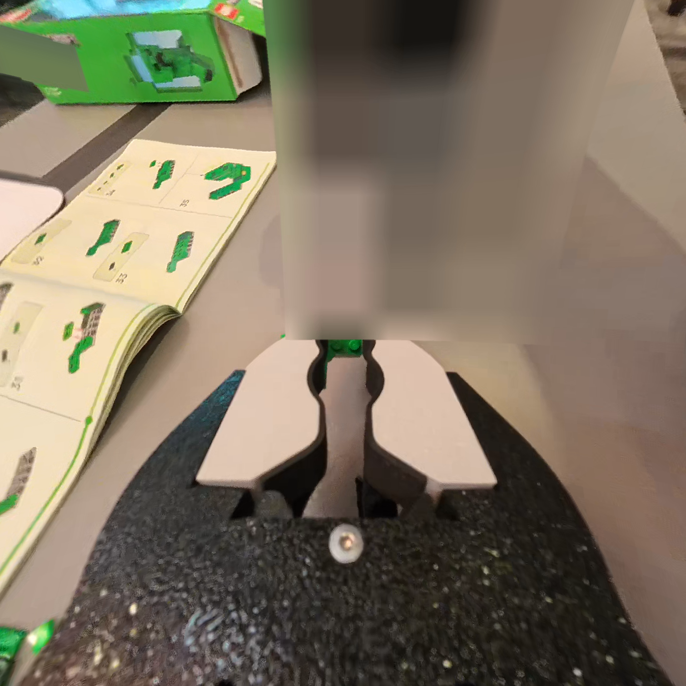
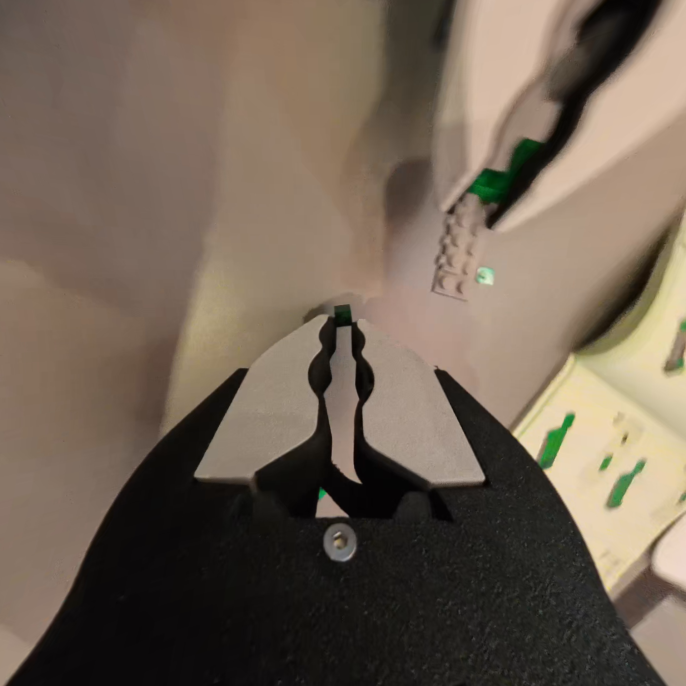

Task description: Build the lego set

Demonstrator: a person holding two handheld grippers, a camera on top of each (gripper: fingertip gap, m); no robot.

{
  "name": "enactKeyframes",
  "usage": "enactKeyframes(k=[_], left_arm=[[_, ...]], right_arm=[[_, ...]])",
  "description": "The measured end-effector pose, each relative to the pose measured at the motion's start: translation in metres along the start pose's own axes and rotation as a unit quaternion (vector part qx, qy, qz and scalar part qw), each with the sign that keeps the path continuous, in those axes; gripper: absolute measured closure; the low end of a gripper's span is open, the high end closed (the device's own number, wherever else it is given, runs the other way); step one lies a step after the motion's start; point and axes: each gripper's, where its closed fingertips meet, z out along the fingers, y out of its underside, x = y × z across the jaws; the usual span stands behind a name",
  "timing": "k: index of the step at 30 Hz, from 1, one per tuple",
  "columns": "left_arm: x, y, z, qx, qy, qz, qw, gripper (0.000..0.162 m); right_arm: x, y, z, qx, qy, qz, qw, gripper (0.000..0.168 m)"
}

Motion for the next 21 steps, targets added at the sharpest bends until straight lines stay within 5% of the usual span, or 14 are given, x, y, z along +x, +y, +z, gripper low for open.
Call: enactKeyframes(k=[1,5,9,21], left_arm=[[-0.005,0.0,0.001,0.0,-0.013,-0.032,0.999,0.145],[-0.007,-0.004,0.004,0.014,-0.016,-0.115,0.993,0.145],[-0.001,0.001,0.009,-0.006,-0.003,-0.122,0.993,0.145],[0.01,-0.002,0.014,-0.019,0.0,-0.073,0.997,0.145]], right_arm=[[0.006,-0.004,-0.005,0.015,0.013,0.055,0.998,0.161],[0.022,-0.018,-0.027,0.064,0.041,0.179,0.981,0.161],[0.032,-0.015,-0.039,0.03,0.064,0.175,0.982,0.161],[0.028,-0.014,-0.03,-0.087,-0.027,0.153,0.984,0.161]])
